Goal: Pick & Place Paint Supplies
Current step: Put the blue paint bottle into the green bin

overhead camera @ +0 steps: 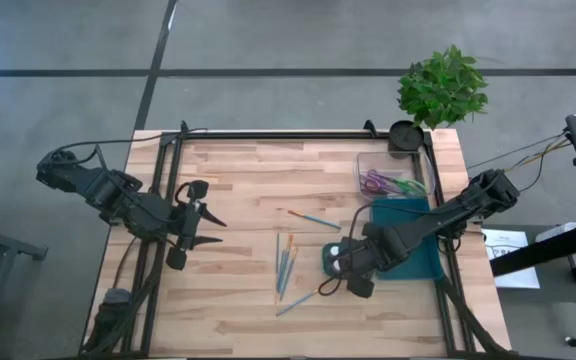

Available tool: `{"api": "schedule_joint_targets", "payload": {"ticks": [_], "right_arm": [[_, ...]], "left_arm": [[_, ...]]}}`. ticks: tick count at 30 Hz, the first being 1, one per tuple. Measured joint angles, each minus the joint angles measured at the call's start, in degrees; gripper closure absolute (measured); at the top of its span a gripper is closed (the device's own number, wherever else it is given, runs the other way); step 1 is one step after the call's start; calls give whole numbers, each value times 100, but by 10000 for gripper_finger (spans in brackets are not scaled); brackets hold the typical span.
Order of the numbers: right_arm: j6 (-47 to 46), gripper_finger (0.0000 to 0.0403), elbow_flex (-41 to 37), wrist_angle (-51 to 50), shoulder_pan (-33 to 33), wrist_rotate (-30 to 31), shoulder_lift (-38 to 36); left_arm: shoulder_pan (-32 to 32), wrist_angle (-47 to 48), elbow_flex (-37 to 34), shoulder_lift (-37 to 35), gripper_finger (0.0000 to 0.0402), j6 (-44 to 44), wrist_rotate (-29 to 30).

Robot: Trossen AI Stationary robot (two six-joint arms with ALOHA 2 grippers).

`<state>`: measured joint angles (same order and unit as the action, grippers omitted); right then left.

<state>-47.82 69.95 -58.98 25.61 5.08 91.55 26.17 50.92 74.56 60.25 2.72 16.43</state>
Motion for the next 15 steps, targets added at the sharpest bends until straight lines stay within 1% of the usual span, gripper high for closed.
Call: {"api": "schedule_joint_targets", "payload": {"ticks": [10, 15], "right_arm": [[88, 292, -108, 7, 0, 5, -4], [104, 292, -282, 236, 0, 26, -4]], "left_arm": [[1, -2, 0, 0, 240, 7, 0], [2, 0, 0, 0, 240, 24, 0]]}}
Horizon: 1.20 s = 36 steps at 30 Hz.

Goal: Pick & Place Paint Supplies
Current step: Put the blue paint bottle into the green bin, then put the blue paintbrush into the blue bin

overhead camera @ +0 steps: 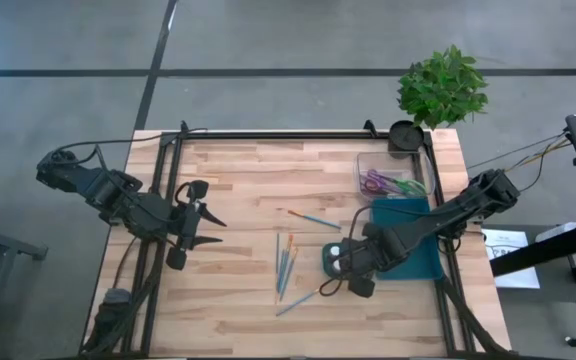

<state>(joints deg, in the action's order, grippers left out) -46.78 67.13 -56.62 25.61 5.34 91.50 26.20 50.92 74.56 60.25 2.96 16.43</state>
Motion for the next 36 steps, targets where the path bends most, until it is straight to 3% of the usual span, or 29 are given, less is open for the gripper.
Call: {"api": "schedule_joint_targets", "payload": {"ticks": [12, 21, 30, 36], "right_arm": [[4, 289, -60, 87, 2, 24, -2], [-38, 196, -26, 131, 39, 72, -4], [-210, 187, 154, 98, 197, 112, -9], [-460, 186, 633, -169, 618, 613, -101]], "left_arm": [[0, 0, 0, 0, 240, -2, 0], [0, 0, 2, 0, 240, -2, 0], [0, 0, 2, 0, 240, -4, 0], [0, 141, 2, 4, 240, -63, -2]]}}
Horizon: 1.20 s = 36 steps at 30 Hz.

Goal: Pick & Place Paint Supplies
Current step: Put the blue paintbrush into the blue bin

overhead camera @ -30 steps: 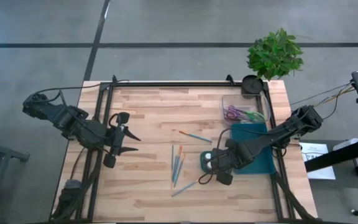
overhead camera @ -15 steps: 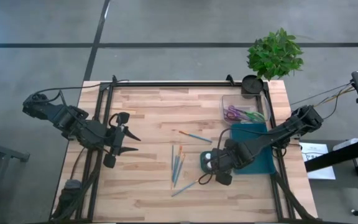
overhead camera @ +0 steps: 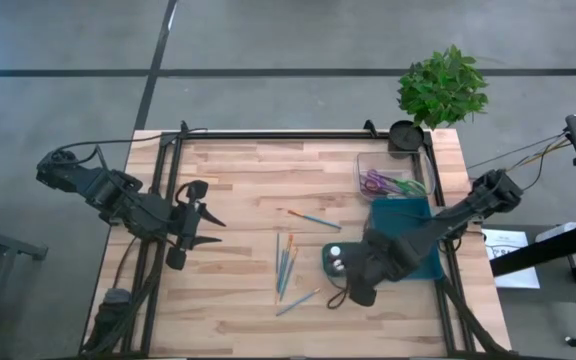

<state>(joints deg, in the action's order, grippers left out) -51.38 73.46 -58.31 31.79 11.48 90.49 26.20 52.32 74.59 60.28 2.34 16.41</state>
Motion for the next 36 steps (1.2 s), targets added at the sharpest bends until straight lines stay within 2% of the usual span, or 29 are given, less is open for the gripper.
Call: {"api": "schedule_joint_targets", "payload": {"ticks": [3, 6, 13, 18, 21, 27, 33, 36], "right_arm": [[-198, 186, 301, -21, 369, 385, -44], [-388, 186, 617, -17, 805, 1021, -52], [-214, 186, 974, 58, 2087, 3463, -46], [56, 186, 595, 349, 2802, 5322, -41], [300, 186, 195, 504, 3006, 6120, -39], [505, 186, -434, 555, 3014, 6514, -36], [527, 186, -1107, 1257, 3021, 6805, -25], [547, 186, -1218, 1271, 3003, 6842, -25]], "left_arm": [[-9, 172, -20, 96, 240, -235, 4], [-9, 164, -247, 268, 240, -666, -20], [-21, -175, -859, 1053, 240, -1437, -48], [-84, -653, -953, 1670, 240, -1733, 474], [-208, -958, -968, 1900, 240, -1767, 805], [-596, -1633, -966, 1958, 240, -1969, 867], [-1028, -1384, -927, 1894, 240, -2587, 1020], [-1281, -1371, -927, 1894, 240, -2798, 972]]}}
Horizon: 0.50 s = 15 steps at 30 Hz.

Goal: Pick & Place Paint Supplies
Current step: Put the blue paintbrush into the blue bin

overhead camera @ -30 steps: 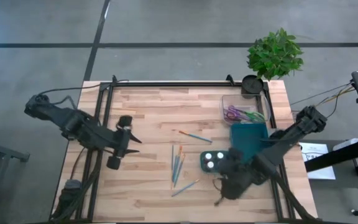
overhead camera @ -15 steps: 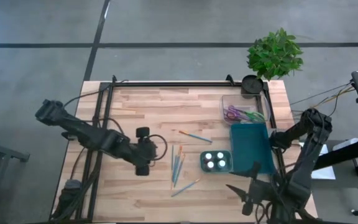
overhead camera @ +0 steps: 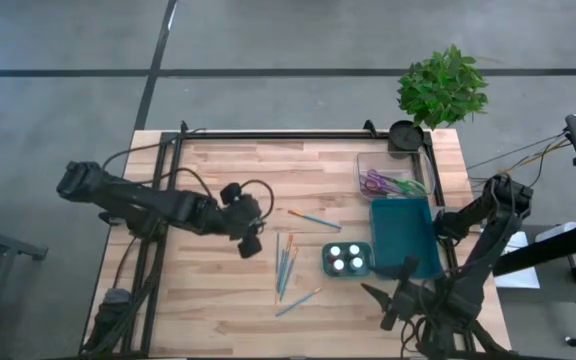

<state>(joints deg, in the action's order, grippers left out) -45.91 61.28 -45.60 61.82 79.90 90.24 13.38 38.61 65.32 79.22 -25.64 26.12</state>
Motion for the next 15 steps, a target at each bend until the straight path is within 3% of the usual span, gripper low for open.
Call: {"api": "schedule_joint_targets", "payload": {"ticks": [4, 15], "right_arm": [[304, 186, 28, 12, 7, 296, -7], [1030, 186, 316, 53, 7, 292, -7]], "left_arm": [[-275, 0, 0, 30, 240, -228, -51], [-782, 75, 0, 601, 240, -458, -240]]}}
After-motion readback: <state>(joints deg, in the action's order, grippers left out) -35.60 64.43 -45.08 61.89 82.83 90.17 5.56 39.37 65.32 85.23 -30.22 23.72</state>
